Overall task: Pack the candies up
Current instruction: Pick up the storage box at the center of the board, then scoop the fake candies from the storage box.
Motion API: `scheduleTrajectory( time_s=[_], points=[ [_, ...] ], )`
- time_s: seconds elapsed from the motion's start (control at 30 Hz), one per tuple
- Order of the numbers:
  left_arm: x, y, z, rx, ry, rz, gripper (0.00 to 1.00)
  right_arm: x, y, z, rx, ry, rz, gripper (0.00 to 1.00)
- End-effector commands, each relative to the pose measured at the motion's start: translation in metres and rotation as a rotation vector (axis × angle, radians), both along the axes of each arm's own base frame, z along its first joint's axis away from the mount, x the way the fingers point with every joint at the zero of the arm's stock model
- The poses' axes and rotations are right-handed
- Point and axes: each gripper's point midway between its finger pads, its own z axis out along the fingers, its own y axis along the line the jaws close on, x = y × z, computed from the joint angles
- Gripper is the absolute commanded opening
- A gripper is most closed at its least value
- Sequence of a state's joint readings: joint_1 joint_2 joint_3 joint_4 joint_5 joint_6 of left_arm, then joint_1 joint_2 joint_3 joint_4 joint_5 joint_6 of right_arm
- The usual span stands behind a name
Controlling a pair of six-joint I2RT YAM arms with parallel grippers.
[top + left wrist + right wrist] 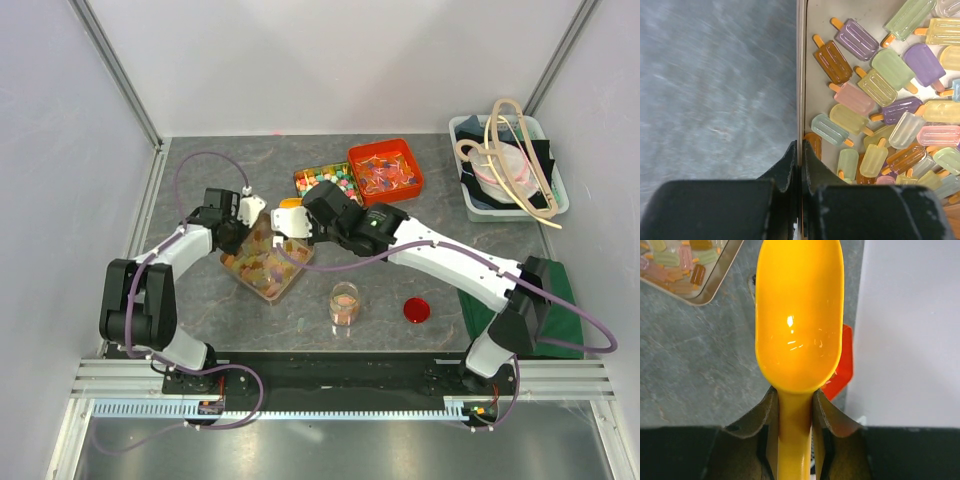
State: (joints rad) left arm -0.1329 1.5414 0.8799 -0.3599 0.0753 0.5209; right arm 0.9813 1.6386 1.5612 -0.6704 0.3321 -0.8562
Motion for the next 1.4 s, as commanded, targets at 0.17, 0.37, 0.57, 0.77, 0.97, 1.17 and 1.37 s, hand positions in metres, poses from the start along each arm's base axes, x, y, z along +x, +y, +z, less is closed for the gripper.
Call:
scheduleTrajectory(
  time_s=[0.17, 0.37, 0.57, 0.77, 0.97, 1.17, 1.37],
  points=[
    [0.071, 0.006, 0.125, -0.027, -0.541, 0.124, 0.02, 0.001, 0.009, 0.0, -0.274, -0.156, 0.022, 0.0],
    [0.068, -0.001, 0.112, -0.05, -0.518, 0.098, 0.02, -0.001, 0.022, -0.003, -0.282, -0.163, 0.037, 0.0],
    [0.055, -0.009, 0.073, -0.066, -0.396, 0.055, 0.02, 0.0, 0.029, 0.0, -0.268, -0.178, 0.036, 0.0],
    [0.058, -0.007, 0.083, -0.073, -0.459, 0.086, 0.02, 0.005, 0.032, 0.0, -0.344, -0.231, 0.045, 0.0],
    [0.059, 0.0, 0.131, -0.112, -0.622, 0.157, 0.02, 0.009, 0.042, -0.001, -0.372, -0.27, 0.046, 0.0],
    [0.058, -0.005, 0.132, -0.126, -0.62, 0.132, 0.02, 0.011, 0.043, -0.01, -0.418, -0.287, 0.052, 0.0],
    [0.039, -0.024, 0.068, -0.11, -0.378, -0.002, 0.02, 0.017, 0.043, -0.013, -0.518, -0.357, 0.038, 0.0]
  ],
)
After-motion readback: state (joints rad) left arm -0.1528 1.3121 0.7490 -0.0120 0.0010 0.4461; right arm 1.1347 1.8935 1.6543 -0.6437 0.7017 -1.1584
